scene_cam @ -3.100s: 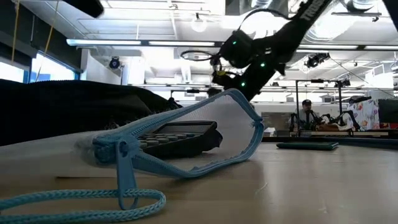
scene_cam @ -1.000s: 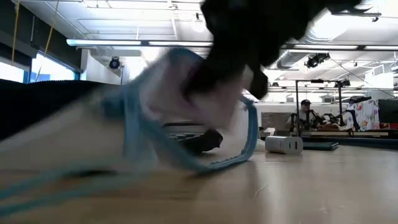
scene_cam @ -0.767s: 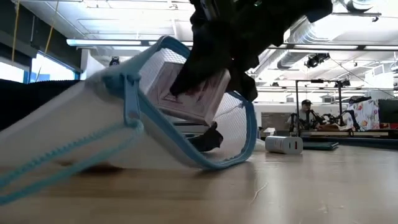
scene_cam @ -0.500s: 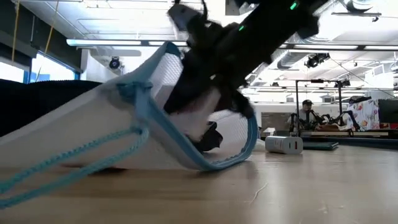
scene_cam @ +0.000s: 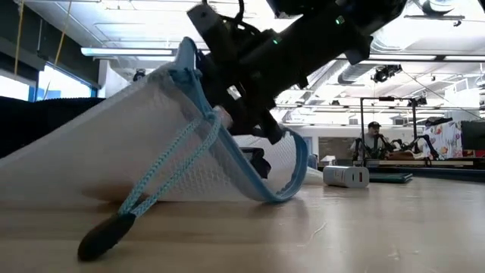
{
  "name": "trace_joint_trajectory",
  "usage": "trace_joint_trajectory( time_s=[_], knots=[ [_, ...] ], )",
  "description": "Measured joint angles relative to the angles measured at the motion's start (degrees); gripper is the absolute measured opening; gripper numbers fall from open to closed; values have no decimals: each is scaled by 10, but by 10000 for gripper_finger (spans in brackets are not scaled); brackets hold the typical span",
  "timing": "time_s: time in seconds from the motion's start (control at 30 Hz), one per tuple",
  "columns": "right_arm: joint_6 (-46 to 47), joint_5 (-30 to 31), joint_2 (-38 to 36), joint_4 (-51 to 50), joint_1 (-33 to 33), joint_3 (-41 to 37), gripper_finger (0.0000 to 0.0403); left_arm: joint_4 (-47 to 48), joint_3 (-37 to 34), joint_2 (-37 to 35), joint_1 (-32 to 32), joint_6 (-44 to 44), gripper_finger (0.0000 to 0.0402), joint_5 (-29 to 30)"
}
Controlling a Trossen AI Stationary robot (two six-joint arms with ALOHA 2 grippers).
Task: Unpack backpack
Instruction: Put the red game card into the white zip bag, then put the white charger adapter into the white zip bag
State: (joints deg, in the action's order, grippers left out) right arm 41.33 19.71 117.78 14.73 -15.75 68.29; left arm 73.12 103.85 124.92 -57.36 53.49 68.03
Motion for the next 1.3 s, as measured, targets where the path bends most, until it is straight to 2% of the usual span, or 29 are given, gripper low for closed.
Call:
trace_joint_trajectory(
  time_s=[0.17, 0.37, 0.53, 0.67, 0.93, 1.13, 1.2, 1.3],
  knots=[
    [-31, 63, 0, -14, -9, 0, 211, -3, 0, 0, 0, 3, 0, -8],
    [-83, 133, 0, -16, -37, 0, 219, -5, 0, 0, 0, 3, 0, -9],
    [-114, 111, -5, -40, -68, 0, 219, -8, 0, 0, 0, 3, 0, -15],
    [-112, 62, -37, -136, -89, 0, 220, -9, 0, 0, 0, 3, 0, -15],
    [3, 23, -151, -414, -124, 0, 220, -10, 0, 0, 0, 3, 0, -14],
    [170, 92, -174, -615, -99, -2, 224, -12, 0, 0, 3, 4, 0, -15],
    [193, 93, -170, -633, -73, -15, 233, -16, 0, 0, 3, 4, 0, -22],
    [190, 73, -169, -601, -30, -53, 256, -24, 0, 0, 3, 3, 0, -33]
  ],
)
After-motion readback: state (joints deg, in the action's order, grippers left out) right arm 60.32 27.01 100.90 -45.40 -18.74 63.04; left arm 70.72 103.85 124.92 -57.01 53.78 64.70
